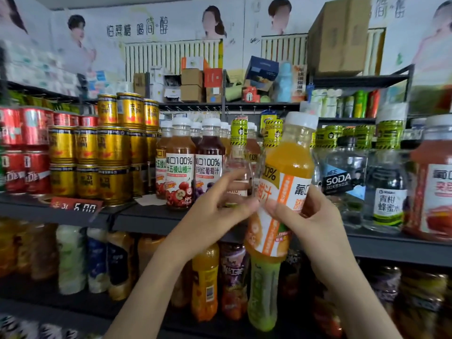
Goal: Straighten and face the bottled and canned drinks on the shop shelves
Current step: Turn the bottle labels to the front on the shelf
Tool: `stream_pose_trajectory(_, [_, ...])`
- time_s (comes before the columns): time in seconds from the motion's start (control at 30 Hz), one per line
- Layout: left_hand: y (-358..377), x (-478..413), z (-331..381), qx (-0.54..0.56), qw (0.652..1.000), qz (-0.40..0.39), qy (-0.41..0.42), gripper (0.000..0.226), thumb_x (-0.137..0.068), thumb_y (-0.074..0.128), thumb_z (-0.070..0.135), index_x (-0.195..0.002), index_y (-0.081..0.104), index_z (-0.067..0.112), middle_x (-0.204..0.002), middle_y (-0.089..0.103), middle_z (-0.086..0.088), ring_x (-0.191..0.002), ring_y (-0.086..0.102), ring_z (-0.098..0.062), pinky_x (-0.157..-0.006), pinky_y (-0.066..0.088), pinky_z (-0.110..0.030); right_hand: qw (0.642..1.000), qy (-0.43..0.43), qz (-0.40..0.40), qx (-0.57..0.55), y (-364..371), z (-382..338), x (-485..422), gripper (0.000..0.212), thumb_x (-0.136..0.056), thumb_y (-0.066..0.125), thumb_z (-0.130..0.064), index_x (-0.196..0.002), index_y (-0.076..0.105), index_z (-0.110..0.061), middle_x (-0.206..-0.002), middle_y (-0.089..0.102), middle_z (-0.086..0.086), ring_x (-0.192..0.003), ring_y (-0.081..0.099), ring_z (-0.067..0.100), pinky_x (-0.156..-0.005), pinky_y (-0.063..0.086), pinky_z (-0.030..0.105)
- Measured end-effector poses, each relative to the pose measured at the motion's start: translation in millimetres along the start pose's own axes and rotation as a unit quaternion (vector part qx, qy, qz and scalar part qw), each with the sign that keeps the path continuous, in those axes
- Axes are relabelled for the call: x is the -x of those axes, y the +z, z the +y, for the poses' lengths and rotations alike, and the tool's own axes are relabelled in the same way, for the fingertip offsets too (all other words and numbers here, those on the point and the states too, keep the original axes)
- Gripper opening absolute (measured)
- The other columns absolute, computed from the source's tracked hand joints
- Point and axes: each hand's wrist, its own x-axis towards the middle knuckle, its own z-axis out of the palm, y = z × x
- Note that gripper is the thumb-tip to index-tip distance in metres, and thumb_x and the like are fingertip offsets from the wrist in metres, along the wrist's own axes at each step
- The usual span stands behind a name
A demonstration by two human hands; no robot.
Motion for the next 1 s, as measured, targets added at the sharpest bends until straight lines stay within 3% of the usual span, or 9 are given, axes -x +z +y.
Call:
stream_pose_trajectory(0.13, [18.5, -23.0, -9.0, -0.131, 0.967, 0.218, 0.029, 0.035, -0.088, 0.059, 0.041, -0.121, 0.052, 0.033, -0.106, 0.058, 0.018, -0.094, 0.057, 0.001, -0.078, 0.046, -0.014, 0.999, -0.01, 0.046, 0.01, -20.6, -5.9, 0.6, 0.046, -0.053, 0.074, -0.036, -0.095, 0.063, -0.021, -0.088, 0.073, -0.01, -0.079, 0.07, 0.007, -0.066, 0.054, 0.02])
stream_pose_trajectory(0.2, [27.5, -32.0, -11.2, -0.189, 0.943, 0.268, 0.043, 0.039, -0.089, 0.061, 0.033, -0.126, 0.051, 0.025, -0.105, 0.053, 0.012, -0.093, 0.058, -0.008, -0.079, 0.048, -0.02, 0.998, -0.01, 0.06, 0.01, -29.8, -7.8, 1.5, 0.045, -0.054, 0.074, -0.034, -0.095, 0.064, -0.02, -0.088, 0.073, -0.009, -0.079, 0.07, 0.008, -0.066, 0.054, 0.02])
stream_pose_trajectory(0.3, [38.8, -42.8, -11.8, -0.256, 0.922, 0.288, 0.041, 0.051, -0.089, 0.062, 0.032, -0.134, 0.044, 0.015, -0.115, 0.045, 0.001, -0.097, 0.056, -0.018, -0.078, 0.041, -0.02, 0.997, -0.015, 0.076, 0.008, -41.8, -9.2, 4.3, 0.043, -0.056, 0.074, -0.03, -0.096, 0.063, -0.019, -0.088, 0.073, -0.009, -0.079, 0.07, 0.008, -0.064, 0.054, 0.016])
stream_pose_trajectory(0.43, [47.1, -54.3, -12.6, -0.298, 0.902, 0.307, 0.051, 0.063, -0.088, 0.062, 0.031, -0.14, 0.037, 0.008, -0.126, 0.042, -0.009, -0.112, 0.045, -0.021, -0.086, 0.037, -0.022, 0.996, -0.012, 0.09, 0.01, -52.8, -8.8, 7.7, 0.041, -0.058, 0.073, -0.028, -0.096, 0.063, -0.019, -0.088, 0.073, -0.009, -0.079, 0.07, 0.008, -0.062, 0.053, 0.015])
stream_pose_trajectory(0.63, [39.1, -70.9, -29.7, -0.406, 0.859, 0.31, 0.037, 0.048, -0.094, 0.053, 0.026, -0.135, 0.039, 0.005, -0.125, 0.049, -0.016, -0.114, 0.044, -0.027, -0.094, 0.04, -0.035, 0.995, 0.0, 0.092, 0.024, -60.1, -7.7, 11.8, 0.043, -0.057, 0.074, -0.031, -0.097, 0.062, -0.019, -0.088, 0.073, -0.009, -0.079, 0.07, 0.009, -0.062, 0.054, 0.019])
stream_pose_trajectory(0.87, [26.8, -68.0, -35.6, -0.368, 0.862, 0.341, 0.074, 0.037, -0.097, 0.048, 0.021, -0.128, 0.048, 0.0, -0.118, 0.054, -0.019, -0.107, 0.05, -0.031, -0.087, 0.042, -0.039, 0.997, 0.007, 0.075, 0.034, -53.3, -3.7, 9.2, 0.049, -0.055, 0.075, -0.037, -0.1, 0.063, -0.02, -0.091, 0.073, -0.007, -0.081, 0.07, 0.011, -0.073, 0.054, 0.029])
stream_pose_trajectory(1.0, [-3.4, -81.6, -32.3, -0.421, 0.83, 0.366, 0.014, 0.047, -0.095, 0.049, 0.027, -0.135, 0.041, 0.004, -0.131, 0.047, -0.017, -0.118, 0.041, -0.03, -0.096, 0.035, -0.039, 0.998, 0.007, 0.051, 0.025, -44.0, -2.5, 5.6, 0.047, -0.057, 0.076, -0.035, -0.1, 0.064, -0.022, -0.09, 0.073, -0.012, -0.08, 0.069, 0.006, -0.069, 0.052, 0.023])
